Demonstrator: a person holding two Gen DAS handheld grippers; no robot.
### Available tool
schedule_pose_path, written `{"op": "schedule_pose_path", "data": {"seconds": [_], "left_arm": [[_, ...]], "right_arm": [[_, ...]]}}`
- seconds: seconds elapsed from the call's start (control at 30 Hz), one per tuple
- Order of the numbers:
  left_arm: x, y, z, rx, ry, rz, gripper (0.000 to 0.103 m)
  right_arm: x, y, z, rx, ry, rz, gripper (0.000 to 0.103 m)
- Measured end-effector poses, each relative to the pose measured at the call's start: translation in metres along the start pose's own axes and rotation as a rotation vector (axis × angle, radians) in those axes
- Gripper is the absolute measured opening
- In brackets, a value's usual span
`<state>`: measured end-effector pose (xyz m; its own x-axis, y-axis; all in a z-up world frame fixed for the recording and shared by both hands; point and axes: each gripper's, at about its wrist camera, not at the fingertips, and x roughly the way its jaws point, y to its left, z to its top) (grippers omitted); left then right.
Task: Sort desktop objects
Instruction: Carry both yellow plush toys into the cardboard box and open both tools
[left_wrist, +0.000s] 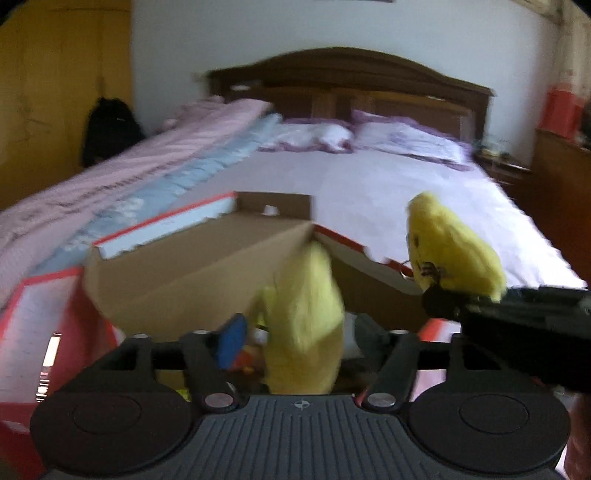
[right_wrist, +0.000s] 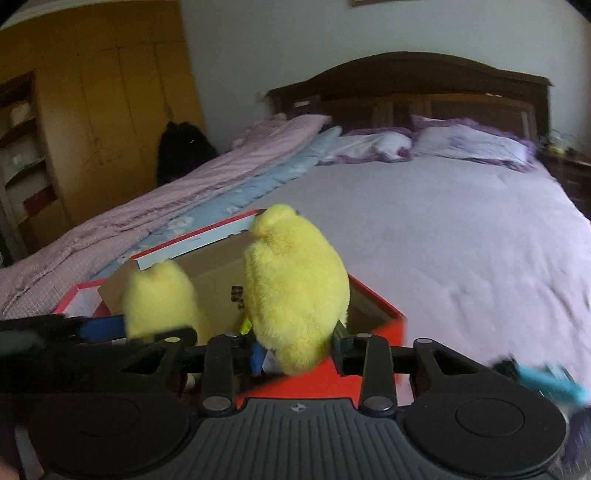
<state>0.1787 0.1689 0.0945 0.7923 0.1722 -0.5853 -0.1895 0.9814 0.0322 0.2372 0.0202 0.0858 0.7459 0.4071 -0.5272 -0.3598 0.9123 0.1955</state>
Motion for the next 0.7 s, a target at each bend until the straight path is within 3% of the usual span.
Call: {"op": "schedule_pose_path", "data": {"seconds": [0.1,0.2,0.37,0.5,0.7], "left_arm": [[0.002,0.011,0.001,-0.033,0.016,0.0,0.084],[0.0,0.016,-0.007,-0.06,0.034,-0.021,0.084],[-0.022,0.002,-0.035,-0.033,0.033,-0.078,0.087],[-0.044,-0.02,-0.058,0.013,0.033,-0.16,0.091],[-0.051,-0.056,-0.098,0.097,0.08,-0.259,0.091]], "right_arm": [[0.013,0.008,0.012,-0.016,0.008,-0.026,0.047],[0.005,0.005,0.012,-0.001,-0.009,-0.013,0.054],[-0.028,-0.016,-0.017,0.034,-0.018,-0.041,0.056],[-0.062,-0.042,-0.072,0.072,0.017,-0.099,0.057],[-0.105,-0.073,-0.157,0.11,0.141,-0.21,0.06]]}}
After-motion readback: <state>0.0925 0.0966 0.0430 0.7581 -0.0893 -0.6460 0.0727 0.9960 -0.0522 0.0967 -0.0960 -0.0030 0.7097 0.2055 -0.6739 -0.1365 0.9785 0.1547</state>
